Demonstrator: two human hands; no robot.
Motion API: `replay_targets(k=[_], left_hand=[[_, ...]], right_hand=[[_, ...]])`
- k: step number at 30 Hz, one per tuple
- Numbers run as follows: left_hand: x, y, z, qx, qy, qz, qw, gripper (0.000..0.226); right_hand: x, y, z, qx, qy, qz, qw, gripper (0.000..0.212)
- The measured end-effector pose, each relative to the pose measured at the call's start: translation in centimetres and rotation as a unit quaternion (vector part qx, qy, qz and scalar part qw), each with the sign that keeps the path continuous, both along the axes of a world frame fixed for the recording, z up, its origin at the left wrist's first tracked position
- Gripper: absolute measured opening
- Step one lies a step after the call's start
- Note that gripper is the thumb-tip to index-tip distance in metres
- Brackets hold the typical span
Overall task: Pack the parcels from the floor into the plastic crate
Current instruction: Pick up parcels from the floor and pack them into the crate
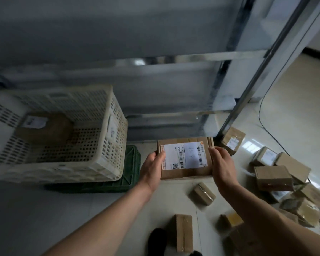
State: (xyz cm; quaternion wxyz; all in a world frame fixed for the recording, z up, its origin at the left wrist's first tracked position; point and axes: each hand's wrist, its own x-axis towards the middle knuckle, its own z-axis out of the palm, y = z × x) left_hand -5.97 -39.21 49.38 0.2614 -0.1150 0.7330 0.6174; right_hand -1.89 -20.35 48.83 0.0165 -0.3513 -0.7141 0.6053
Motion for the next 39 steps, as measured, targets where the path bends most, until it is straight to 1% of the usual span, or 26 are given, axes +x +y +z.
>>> replay_targets(k=[2,5,7,8,9,11,14,15,16,17,19,20,25,29,33,35,36,38,39], left_hand=[[-0.4,-0.9,2.4,0.000,0.030,0.020,0.999,0.052],[-1.2,-2.5,5.2,-0.003,0.077,0.047,0.996,0.059],[-1.8,-4.0,6.7,-0.007,0.091,0.052,0.994,0.063],[-2.1,-4.8,7.4,-0.005,0.098,0.052,0.994,0.062],[-2.5,-5.8,7.9,-0.002,0.105,0.051,0.993,0.061],[-3.3,-7.9,9.0,0.001,0.115,0.054,0.992,0.060],[-5.1,-12.1,10.2,0.000,0.128,0.060,0.990,0.067],[-5.8,-13.8,10.6,0.001,0.132,0.059,0.989,0.066],[-6.6,-15.5,10.9,0.004,0.136,0.058,0.989,0.062],[-7.4,-17.4,11.2,0.005,0.141,0.057,0.988,0.059],[-9.0,-21.2,11.6,-0.001,0.152,0.050,0.987,0.063],[-9.7,-23.1,11.8,-0.001,0.154,0.047,0.987,0.067],[-12.3,-30.9,12.7,-0.004,0.147,0.065,0.987,0.079],[-13.7,-35.5,12.5,-0.005,0.137,0.085,0.987,0.080],[-15.2,-38.6,12.1,-0.014,0.127,0.102,0.987,0.071],[-16.3,-39.8,11.5,-0.014,0.121,0.112,0.986,0.073],[-17.0,-40.4,11.2,-0.010,0.114,0.111,0.987,0.068],[-18.4,-41.3,10.3,-0.007,0.111,0.113,0.987,0.042],[-19.2,-41.7,9.8,-0.011,0.108,0.113,0.988,0.032]], right_hand=[[-0.9,-0.8,2.4,0.018,0.016,0.014,1.000,0.062],[-2.3,-2.3,5.7,0.038,0.041,0.041,0.998,0.065],[-3.2,-3.5,7.4,0.045,0.051,0.048,0.996,0.077],[-3.5,-4.4,8.2,0.052,0.058,0.052,0.996,0.080],[-3.9,-5.2,8.8,0.055,0.064,0.054,0.995,0.078],[-4.8,-7.4,10.0,0.058,0.074,0.064,0.993,0.066],[-6.6,-11.4,11.0,0.056,0.084,0.069,0.992,0.055],[-7.3,-13.1,11.3,0.055,0.086,0.067,0.993,0.052],[-8.0,-14.8,11.6,0.057,0.087,0.064,0.992,0.052],[-8.8,-16.6,11.8,0.061,0.089,0.062,0.992,0.058],[-10.0,-20.3,12.1,0.069,0.087,0.055,0.992,0.075],[-10.6,-22.2,12.2,0.065,0.089,0.054,0.992,0.079],[-13.2,-30.1,12.5,0.032,0.091,0.048,0.994,0.080],[-15.3,-34.3,12.2,0.016,0.092,0.064,0.994,0.074],[-17.5,-37.6,11.8,0.008,0.092,0.081,0.992,0.079],[-18.7,-38.9,11.1,0.000,0.091,0.090,0.992,0.077],[-19.5,-39.4,10.6,-0.009,0.087,0.095,0.992,0.074],[-20.9,-40.2,9.7,-0.021,0.078,0.104,0.991,0.059],[-21.8,-40.4,9.0,-0.020,0.074,0.108,0.991,0.052]])
